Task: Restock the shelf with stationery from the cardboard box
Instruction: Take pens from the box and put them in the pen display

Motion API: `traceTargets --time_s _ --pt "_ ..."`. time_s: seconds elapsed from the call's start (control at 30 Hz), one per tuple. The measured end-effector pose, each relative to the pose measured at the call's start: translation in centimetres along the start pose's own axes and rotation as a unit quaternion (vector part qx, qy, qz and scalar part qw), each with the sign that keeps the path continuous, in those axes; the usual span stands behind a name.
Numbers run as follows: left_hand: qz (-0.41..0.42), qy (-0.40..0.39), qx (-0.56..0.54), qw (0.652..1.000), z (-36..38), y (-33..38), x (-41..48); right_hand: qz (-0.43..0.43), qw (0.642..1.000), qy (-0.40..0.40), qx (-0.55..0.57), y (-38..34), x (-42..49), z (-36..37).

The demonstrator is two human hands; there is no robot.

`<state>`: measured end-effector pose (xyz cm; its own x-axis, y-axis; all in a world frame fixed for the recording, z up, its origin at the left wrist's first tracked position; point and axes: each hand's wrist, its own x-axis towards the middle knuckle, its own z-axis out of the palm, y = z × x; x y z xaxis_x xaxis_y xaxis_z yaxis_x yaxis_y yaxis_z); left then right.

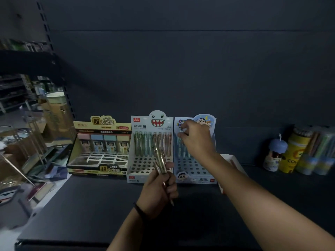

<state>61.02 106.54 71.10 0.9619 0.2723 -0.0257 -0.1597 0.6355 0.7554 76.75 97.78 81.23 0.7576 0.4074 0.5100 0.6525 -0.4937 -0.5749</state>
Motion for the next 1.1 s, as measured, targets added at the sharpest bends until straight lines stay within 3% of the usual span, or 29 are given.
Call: traceTargets --time_s 0.27,0.43,0.6,0.7,0.8,0.87,1.03,1.1 --pt "0.058 0.024 0.110 0.992 0.6 0.4 -0.7 -0.011 0.999 -0.004 -0.046 -0.2 0.2 0.6" --pt "0.072 0.049 0.101 0.991 0.4 0.9 -1.0 -0.019 0.994 -0.042 -0.103 0.3 -0.5 1.7" --pt "0.086 0.053 0.114 0.988 -0.8 2.7 -1.8 0.004 0.995 -0.039 -0.092 -0.6 -0.9 0.9" --pt "0.080 0.029 0.158 0.984 -1.6 4.0 -1.9 0.013 1.000 0.013 0.004 -2.3 -2.4 -0.3" --pt "0.069 0.017 0.179 0.981 -2.0 4.8 -1.7 0.024 0.985 -0.095 0.142 -4.6 -4.2 -0.6" --pt "0.070 0.008 0.182 0.981 -2.0 5.2 -1.8 0.043 0.976 -0.136 0.166 -5.2 -4.6 0.0" --pt "0.066 -0.001 0.211 0.975 -2.1 6.4 -2.6 0.059 0.959 -0.132 0.243 -5.8 -3.8 0.5" --pt "0.064 0.025 0.237 0.969 -2.8 6.9 -2.6 0.054 0.960 -0.070 0.264 -5.7 -2.9 0.3"
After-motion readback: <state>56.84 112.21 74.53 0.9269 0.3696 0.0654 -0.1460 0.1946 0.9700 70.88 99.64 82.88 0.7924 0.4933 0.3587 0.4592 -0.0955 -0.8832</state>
